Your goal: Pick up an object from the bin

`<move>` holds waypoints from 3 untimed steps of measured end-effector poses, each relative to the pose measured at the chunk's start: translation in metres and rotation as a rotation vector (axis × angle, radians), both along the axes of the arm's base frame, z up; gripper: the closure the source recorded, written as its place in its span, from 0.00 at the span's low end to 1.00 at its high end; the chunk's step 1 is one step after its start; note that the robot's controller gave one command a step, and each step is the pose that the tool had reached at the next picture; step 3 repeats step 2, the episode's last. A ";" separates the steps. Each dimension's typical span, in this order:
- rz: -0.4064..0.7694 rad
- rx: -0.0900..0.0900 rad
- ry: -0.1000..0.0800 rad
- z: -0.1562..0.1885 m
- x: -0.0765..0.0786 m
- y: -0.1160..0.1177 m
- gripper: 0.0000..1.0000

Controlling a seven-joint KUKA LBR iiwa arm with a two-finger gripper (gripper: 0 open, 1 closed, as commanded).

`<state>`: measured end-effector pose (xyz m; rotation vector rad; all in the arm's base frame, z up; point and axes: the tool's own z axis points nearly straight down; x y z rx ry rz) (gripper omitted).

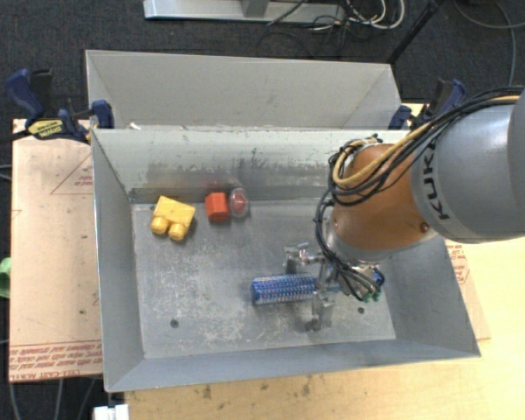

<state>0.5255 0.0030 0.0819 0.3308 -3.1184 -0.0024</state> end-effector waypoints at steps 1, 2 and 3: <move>-0.001 0.000 -0.005 0.002 0.002 0.000 1.00; 0.088 0.000 -0.015 0.137 -0.015 -0.003 1.00; 0.088 0.000 -0.015 0.137 -0.015 -0.003 1.00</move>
Offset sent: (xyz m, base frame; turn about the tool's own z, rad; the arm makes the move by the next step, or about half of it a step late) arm 0.0000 0.0000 0.0000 0.0000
